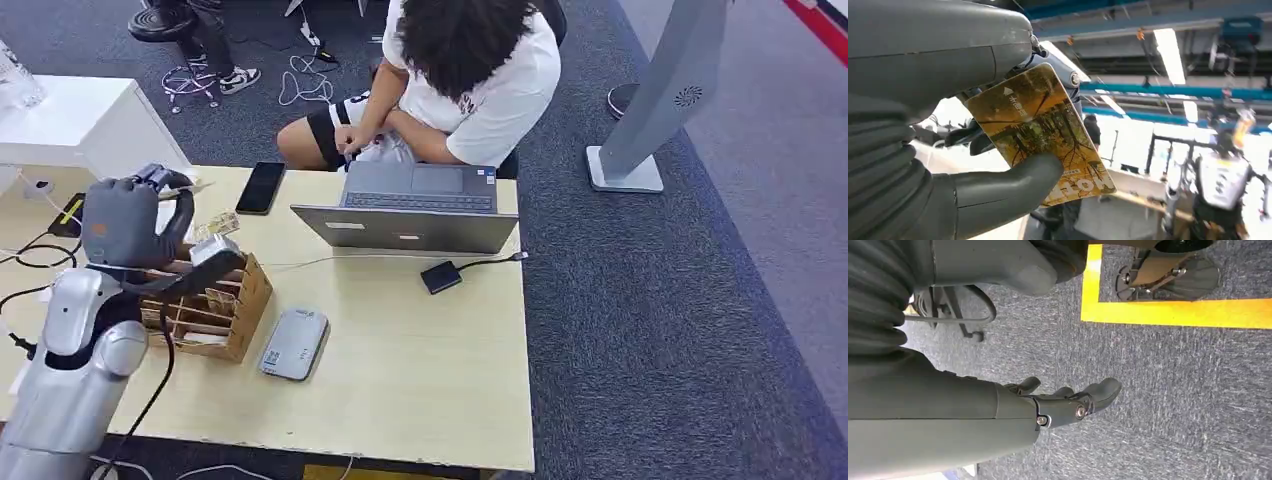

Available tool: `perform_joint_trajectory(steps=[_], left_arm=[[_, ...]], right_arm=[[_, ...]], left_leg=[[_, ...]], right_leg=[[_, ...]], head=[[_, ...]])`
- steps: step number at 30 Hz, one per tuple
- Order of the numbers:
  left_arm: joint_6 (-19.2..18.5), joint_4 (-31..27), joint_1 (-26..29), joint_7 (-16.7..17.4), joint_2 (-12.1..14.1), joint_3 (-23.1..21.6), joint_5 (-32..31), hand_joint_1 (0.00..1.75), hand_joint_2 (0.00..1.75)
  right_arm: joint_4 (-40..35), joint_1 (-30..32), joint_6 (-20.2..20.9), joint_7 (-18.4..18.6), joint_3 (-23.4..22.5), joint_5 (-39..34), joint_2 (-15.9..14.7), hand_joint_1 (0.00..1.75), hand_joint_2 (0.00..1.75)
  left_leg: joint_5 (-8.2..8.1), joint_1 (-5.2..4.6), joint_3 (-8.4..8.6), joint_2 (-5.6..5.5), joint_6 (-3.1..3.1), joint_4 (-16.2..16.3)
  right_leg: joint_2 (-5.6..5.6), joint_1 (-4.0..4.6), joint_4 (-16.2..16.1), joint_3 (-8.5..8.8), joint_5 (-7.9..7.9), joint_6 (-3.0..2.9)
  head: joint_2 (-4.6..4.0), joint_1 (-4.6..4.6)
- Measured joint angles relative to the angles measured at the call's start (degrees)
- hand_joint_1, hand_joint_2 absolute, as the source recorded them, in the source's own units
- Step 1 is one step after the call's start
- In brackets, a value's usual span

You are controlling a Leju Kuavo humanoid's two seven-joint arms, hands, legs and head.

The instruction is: Pass the card to the sensor for recognition and then transmit it.

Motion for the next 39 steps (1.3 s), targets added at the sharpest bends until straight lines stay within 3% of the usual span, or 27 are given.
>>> perform_joint_trajectory(steps=[9, 17, 33, 39], left_arm=[[-6.3, -6.6, 7.6, 2.6, -0.4, -5.7, -3.5, 1.75, 1.75], [-11.6, -6.7, 8.4, 4.6, 0.9, -11.7, -5.7, 1.75, 1.75], [-17.8, -0.2, 8.4, 7.7, 2.6, -17.9, -6.9, 1.75, 1.75], [-18.6, 2.2, 8.4, 8.8, 3.1, -18.8, -6.8, 1.75, 1.75]], right_arm=[[0.1, 0.2, -1.4, 0.0, -0.4, -1.1, 0.2, 0.00, 1.75], [0.3, 0.4, -2.0, -0.4, -1.4, -2.1, 0.4, 0.00, 1.75], [0.5, 1.0, -2.0, 0.9, -2.1, -2.2, 0.4, 0.00, 1.75], [0.6, 1.0, -2.0, 1.0, -2.4, -2.2, 0.4, 0.00, 1.75]], left_leg=[[0.00, 0.01, -0.02, -0.02, 0.00, 0.0], [0.01, 0.02, -0.02, -0.04, 0.00, 0.0], [0.01, 0.02, -0.02, -0.03, -0.01, 0.0], [0.01, 0.03, -0.04, -0.04, -0.01, 0.0]], right_leg=[[-0.03, 0.00, 0.0, -0.01, 0.00, 0.00], [-0.04, 0.00, 0.0, 0.01, 0.00, -0.01], [-0.03, 0.00, 0.0, 0.00, 0.00, -0.01], [-0.04, 0.01, 0.0, 0.00, 0.00, -0.01]], head=[[0.00, 0.00], [0.00, 0.00], [0.00, -0.02], [0.00, 0.00]])
